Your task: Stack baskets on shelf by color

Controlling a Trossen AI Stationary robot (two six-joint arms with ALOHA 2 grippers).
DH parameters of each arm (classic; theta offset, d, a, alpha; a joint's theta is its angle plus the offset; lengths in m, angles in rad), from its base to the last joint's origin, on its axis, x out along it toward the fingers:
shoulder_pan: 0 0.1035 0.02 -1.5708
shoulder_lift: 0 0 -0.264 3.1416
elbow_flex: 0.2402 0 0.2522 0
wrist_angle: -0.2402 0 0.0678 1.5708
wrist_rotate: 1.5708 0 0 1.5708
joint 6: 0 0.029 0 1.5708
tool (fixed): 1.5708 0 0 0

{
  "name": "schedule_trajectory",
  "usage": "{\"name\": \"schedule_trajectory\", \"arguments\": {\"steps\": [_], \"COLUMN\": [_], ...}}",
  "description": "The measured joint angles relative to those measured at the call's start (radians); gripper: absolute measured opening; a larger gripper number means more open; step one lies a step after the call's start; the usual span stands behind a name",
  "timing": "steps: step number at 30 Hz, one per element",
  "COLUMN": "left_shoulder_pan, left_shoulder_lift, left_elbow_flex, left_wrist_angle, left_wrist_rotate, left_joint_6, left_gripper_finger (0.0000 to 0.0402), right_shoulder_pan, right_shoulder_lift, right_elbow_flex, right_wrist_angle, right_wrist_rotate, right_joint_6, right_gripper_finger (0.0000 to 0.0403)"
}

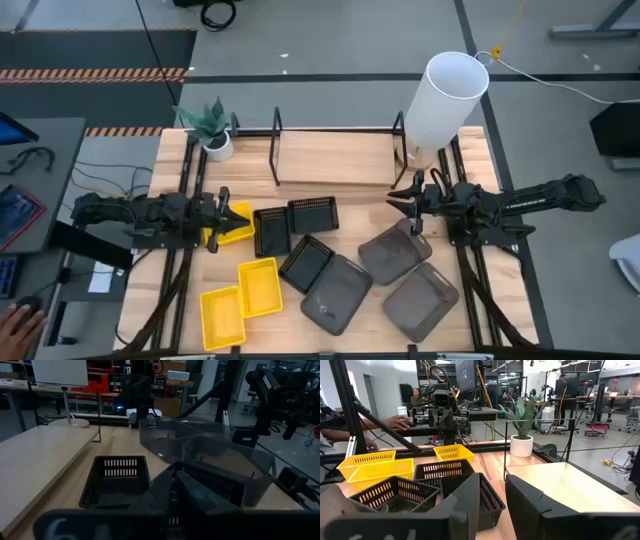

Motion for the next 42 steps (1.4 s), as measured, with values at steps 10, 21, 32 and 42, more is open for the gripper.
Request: {"name": "schedule_trajectory", "arguments": {"steps": [10,21,32,42], "left_shoulder_pan": [0.0,0.0,0.0,0.0], "left_shoulder_lift": [0.0,0.0,0.0,0.0], "left_elbow_flex": [0.0,0.0,0.0,0.0], "left_wrist_angle": [0.0,0.0,0.0,0.0], "left_wrist_rotate": [0.0,0.0,0.0,0.0], "left_joint_6": [0.0,0.0,0.0,0.0], "left_gripper_finger": [0.0033,0.0026,0.0036,0.0026], "right_shoulder_pan": [0.0,0.0,0.0,0.0], "right_shoulder_lift": [0.0,0.0,0.0,0.0], "right_elbow_flex": [0.0,0.0,0.0,0.0], "right_wrist_angle": [0.0,0.0,0.0,0.0], "right_wrist_rotate": [0.0,0.0,0.0,0.0], "right_joint_6": [0.0,0.0,0.0,0.0], "right_gripper_finger": [0.01,0.01,0.01,0.01]}}
